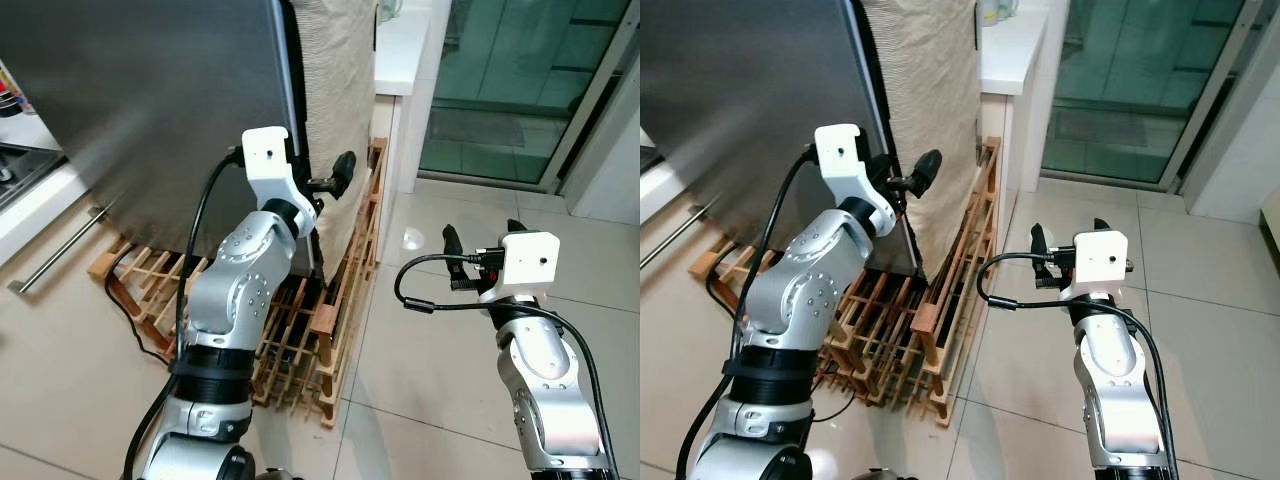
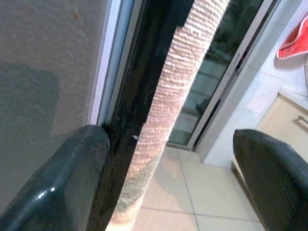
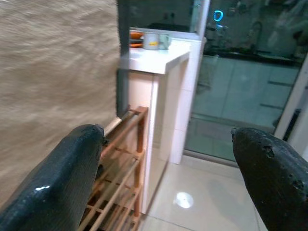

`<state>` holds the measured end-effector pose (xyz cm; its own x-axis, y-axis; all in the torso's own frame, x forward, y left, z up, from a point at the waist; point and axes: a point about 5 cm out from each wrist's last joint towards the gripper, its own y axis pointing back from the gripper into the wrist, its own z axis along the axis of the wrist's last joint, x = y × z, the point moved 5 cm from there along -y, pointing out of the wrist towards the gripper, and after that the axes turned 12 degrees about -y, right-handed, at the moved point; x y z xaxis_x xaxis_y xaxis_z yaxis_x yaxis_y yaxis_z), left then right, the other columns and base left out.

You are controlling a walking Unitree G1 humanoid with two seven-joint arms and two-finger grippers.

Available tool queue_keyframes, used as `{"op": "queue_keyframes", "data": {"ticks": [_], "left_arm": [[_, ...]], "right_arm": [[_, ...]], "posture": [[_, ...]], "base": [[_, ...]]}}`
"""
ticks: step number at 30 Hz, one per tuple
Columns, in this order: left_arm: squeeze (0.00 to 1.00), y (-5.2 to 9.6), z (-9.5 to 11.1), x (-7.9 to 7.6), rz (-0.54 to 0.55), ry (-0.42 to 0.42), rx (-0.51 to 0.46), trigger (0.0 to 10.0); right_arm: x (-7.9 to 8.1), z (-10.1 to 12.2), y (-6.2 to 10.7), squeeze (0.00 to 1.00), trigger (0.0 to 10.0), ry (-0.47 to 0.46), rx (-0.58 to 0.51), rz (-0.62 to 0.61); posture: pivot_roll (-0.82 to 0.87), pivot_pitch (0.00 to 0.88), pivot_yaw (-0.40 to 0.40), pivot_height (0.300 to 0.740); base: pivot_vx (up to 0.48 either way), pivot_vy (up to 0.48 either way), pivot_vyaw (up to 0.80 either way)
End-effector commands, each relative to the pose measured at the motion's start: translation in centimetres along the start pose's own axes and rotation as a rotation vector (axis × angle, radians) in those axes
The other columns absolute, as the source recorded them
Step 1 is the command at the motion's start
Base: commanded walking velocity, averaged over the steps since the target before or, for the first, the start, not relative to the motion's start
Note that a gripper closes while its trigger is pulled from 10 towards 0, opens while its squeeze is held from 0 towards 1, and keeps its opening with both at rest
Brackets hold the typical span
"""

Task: Restocking fridge

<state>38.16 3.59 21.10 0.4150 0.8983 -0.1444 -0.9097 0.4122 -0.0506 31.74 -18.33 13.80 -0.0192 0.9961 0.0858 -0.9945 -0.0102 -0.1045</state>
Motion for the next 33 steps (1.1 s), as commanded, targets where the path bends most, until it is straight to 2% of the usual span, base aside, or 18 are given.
{"op": "queue_keyframes", "data": {"ticks": [1,5,7,10,11,12,15,19,22,23,24,25,26,28,29,31,32,33], "left_arm": [[0.00,-1.0,2.0,-2.6,-0.105,0.001,-0.067,10.0],[0.00,-1.9,2.3,-5.4,-0.246,0.031,-0.085,10.0],[0.00,-1.7,2.9,-8.4,-0.414,0.075,-0.121,10.0],[0.00,-1.4,3.3,-10.2,-0.523,0.099,-0.143,10.0],[0.00,-0.3,4.3,-13.7,-0.714,0.148,-0.194,10.0],[0.00,-0.3,4.3,-13.7,-0.714,0.148,-0.194,10.0],[0.00,1.8,6.0,-18.0,-0.937,0.221,-0.282,10.0],[0.00,4.0,7.2,-19.7,-1.089,0.285,-0.339,10.0],[0.00,4.1,7.2,-17.2,-1.055,0.299,-0.338,10.0],[0.00,4.1,7.2,-17.2,-1.055,0.299,-0.338,10.0],[0.00,3.2,7.3,-14.0,-0.921,0.266,-0.353,10.0],[0.00,3.2,7.3,-14.0,-0.921,0.266,-0.353,10.0],[0.00,3.1,7.3,-11.2,-0.827,0.220,-0.362,10.0],[0.00,3.2,7.2,-10.3,-0.800,0.198,-0.365,10.0],[0.00,3.2,7.1,-9.0,-0.749,0.171,-0.363,10.0],[0.00,3.6,6.5,-4.4,-0.568,0.113,-0.340,10.0],[0.00,3.6,6.5,-4.4,-0.568,0.113,-0.340,10.0],[0.00,3.8,6.2,-2.3,-0.477,0.102,-0.325,10.0]], "right_arm": [[0.3,0.2,-0.3,0.17,10.0,0.005,-0.010,0.008],[0.1,0.3,-0.3,0.16,10.0,0.004,-0.015,0.001],[0.0,0.3,-0.3,0.17,10.0,0.004,-0.016,-0.002],[-0.1,0.2,-0.1,0.16,10.0,0.005,-0.012,-0.003],[-0.1,-0.2,0.1,0.16,10.0,0.007,0.002,-0.002],[-0.1,-0.2,0.1,0.16,10.0,0.007,0.002,-0.002],[0.0,-0.8,0.5,0.17,10.0,0.009,0.017,-0.002],[0.0,-1.0,0.7,0.16,10.0,0.005,0.022,-0.011],[-0.2,-1.3,0.9,0.17,10.0,0.003,0.033,-0.018],[-0.2,-1.3,0.9,0.17,10.0,0.003,0.033,-0.018],[0.0,-1.3,0.8,0.17,10.0,-0.002,0.034,-0.011],[0.0,-1.3,0.8,0.17,10.0,-0.002,0.034,-0.011],[0.3,-1.3,0.7,0.17,10.0,-0.007,0.032,-0.001],[0.4,-1.3,0.6,0.17,10.0,-0.009,0.031,0.002],[0.5,-1.2,0.5,0.16,10.0,-0.011,0.029,0.005],[0.8,-0.9,0.1,0.16,10.0,-0.022,0.021,0.013],[0.8,-0.9,0.1,0.16,10.0,-0.022,0.021,0.013],[0.9,-0.7,-0.1,0.16,10.0,-0.027,0.015,0.016]], "posture": [[-0.16,0.000,0.095,0.740],[-0.17,0.000,0.099,0.740],[-0.18,0.000,0.100,0.740],[-0.18,0.000,0.099,0.740],[-0.19,0.000,0.102,0.740],[-0.19,0.000,0.102,0.740],[-0.21,0.000,0.109,0.740],[-0.21,0.000,0.114,0.740],[-0.20,0.000,0.108,0.740],[-0.20,0.000,0.108,0.740],[-0.19,0.000,0.100,0.740],[-0.19,0.000,0.100,0.740],[-0.18,0.000,0.097,0.740],[-0.18,0.000,0.097,0.740],[-0.16,0.000,0.089,0.740],[-0.14,0.000,0.087,0.740],[-0.14,0.000,0.087,0.740],[-0.12,0.000,0.082,0.740]], "base": [[0.000,0.000,0.00],[0.000,0.000,0.00],[0.000,0.000,0.00],[0.000,0.000,0.00],[0.000,0.000,0.00],[0.000,0.000,0.00],[0.000,0.000,0.00],[0.000,0.000,0.00],[0.000,0.000,0.00],[0.000,0.000,0.00],[0.000,0.000,0.00],[0.000,0.000,0.00],[0.000,0.000,0.00],[0.000,0.000,0.00],[0.000,0.000,0.00],[0.000,0.000,0.00],[0.000,0.000,0.00],[0.000,0.000,0.00]]}}
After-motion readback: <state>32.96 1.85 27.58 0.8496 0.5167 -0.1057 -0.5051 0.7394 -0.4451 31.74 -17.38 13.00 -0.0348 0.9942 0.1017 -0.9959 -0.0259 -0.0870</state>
